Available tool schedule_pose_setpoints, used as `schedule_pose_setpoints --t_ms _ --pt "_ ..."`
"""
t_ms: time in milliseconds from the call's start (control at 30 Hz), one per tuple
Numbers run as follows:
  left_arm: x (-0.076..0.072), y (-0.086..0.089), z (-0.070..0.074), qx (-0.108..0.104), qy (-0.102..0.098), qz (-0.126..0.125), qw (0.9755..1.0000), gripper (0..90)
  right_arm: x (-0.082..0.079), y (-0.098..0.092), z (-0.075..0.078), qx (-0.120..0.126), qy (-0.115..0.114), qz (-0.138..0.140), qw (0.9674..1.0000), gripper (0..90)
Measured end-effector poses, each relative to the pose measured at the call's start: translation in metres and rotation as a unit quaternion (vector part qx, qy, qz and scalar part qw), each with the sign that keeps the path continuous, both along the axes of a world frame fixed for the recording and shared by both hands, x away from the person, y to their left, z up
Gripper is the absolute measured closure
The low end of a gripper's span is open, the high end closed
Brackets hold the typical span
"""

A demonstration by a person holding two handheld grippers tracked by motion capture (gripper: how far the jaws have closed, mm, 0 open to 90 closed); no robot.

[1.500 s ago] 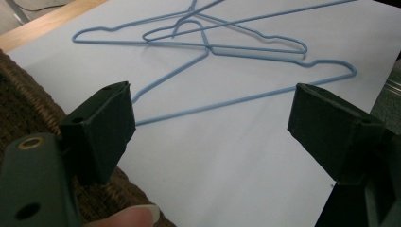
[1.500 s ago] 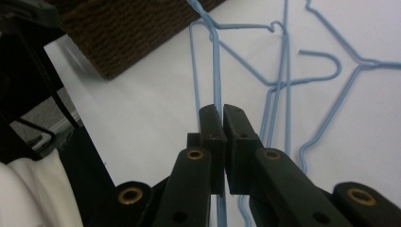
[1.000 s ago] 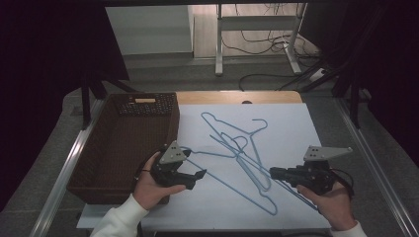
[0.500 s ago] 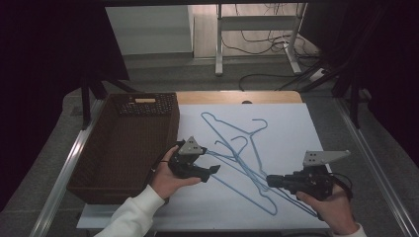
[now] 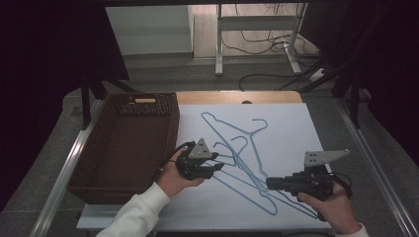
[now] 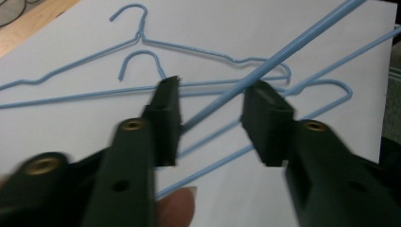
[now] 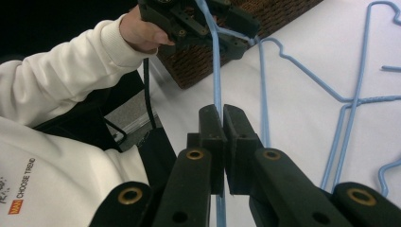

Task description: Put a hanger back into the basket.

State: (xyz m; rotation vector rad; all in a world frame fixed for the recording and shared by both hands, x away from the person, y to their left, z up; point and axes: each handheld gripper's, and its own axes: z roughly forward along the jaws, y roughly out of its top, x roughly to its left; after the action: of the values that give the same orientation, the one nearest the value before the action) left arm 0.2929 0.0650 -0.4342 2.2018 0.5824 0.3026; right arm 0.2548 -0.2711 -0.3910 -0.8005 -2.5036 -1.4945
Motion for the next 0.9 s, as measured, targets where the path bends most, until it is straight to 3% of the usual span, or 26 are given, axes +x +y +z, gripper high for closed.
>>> schedule_pose_setpoints --t_ms 200,433,533,667,800,900 --pt "-0.008 -0.003 0.001 0.046 -0.018 -0.026 0.9984 76.5 0.011 -0.011 -0.005 0.000 0.003 -0.012 0.9999 87.4" --pt "-0.012 0.001 -0.001 0.067 0.000 -0.043 0.9968 83.3 0.026 -0.012 -0.016 -0.050 -0.023 -0.025 0.9982 83.1" --pt "-0.015 0.004 0.000 0.047 0.028 -0.058 0.9968 87.1 0.032 -0.013 -0.022 -0.062 -0.040 -0.046 0.9962 73.5" --pt "-0.022 0.004 0.005 0.042 0.027 -0.060 0.9970 87.4 0.040 -0.017 -0.029 -0.060 -0.035 -0.058 0.9959 72.6" --pt "-0.027 0.009 0.010 0.031 0.026 -0.059 0.9974 87.5 0.040 -0.021 -0.031 -0.036 -0.053 -0.085 0.9944 55.7" --pt "-0.031 0.012 0.013 0.026 0.025 -0.058 0.9976 87.5 0.038 -0.026 -0.031 -0.020 -0.063 -0.102 0.9926 51.3"
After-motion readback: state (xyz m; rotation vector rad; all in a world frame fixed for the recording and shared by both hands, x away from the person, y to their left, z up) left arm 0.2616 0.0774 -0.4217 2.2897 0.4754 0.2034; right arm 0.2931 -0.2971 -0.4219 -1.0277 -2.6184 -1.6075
